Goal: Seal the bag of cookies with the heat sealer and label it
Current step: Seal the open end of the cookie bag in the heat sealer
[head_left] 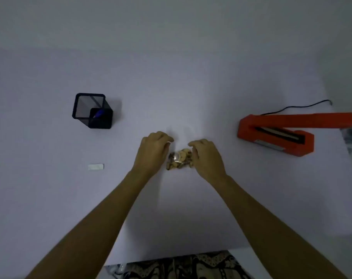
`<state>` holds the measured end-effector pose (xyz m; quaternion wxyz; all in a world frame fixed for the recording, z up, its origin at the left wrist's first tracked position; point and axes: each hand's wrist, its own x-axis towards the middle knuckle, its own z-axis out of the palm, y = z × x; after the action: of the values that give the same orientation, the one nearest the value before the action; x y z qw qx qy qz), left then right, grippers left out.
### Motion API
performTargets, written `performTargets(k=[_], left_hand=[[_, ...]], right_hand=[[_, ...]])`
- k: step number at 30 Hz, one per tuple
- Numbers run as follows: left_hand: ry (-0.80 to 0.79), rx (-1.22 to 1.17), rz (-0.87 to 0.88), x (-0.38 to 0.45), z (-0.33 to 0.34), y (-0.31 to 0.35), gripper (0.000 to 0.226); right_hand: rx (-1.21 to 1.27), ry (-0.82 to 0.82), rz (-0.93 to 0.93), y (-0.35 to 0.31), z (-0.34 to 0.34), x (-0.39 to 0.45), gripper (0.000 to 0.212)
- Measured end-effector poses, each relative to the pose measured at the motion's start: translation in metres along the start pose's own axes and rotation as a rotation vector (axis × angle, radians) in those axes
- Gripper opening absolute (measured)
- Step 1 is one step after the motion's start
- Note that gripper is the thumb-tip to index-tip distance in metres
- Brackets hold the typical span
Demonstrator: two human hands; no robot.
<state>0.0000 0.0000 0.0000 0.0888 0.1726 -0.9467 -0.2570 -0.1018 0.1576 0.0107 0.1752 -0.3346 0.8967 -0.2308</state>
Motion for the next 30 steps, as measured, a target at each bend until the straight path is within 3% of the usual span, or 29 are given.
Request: performTargets(k=[4,13,17,22,26,30], left_hand=[[-0.074,-0.018,0.019,-0.006,0.021,0.003,0.029],[-0.063,0.009,0.081,0.004,0.034,-0.004,0.042],[-0.106,0.013,0.042,0.006,0.036,-0.011,0.033],[-0.034,-0.015,-0.004,0.006,0.038,-0.02,0.032],[0.007,0.0,-0.006,0.004,0.039,-0.022,0.02],[0.014,0.018,0.015,0.005,0.039,-0.023,0.022]], right_hand=[[-0.03,0.004,-0.041,0.005,0.013,0.012,0.027],[-0.089,-0.016,-0.16,0.005,0.034,0.031,0.016],[-0.08,-0.036,-0.126,0.014,0.033,0.033,0.022],[-0.049,-0.049,-0.096,0.028,0.025,0.031,0.027],[-0.055,0.016,-0.014,0.042,0.017,0.031,0.03],[-0.081,0.052,-0.025,0.035,0.016,0.033,0.03]])
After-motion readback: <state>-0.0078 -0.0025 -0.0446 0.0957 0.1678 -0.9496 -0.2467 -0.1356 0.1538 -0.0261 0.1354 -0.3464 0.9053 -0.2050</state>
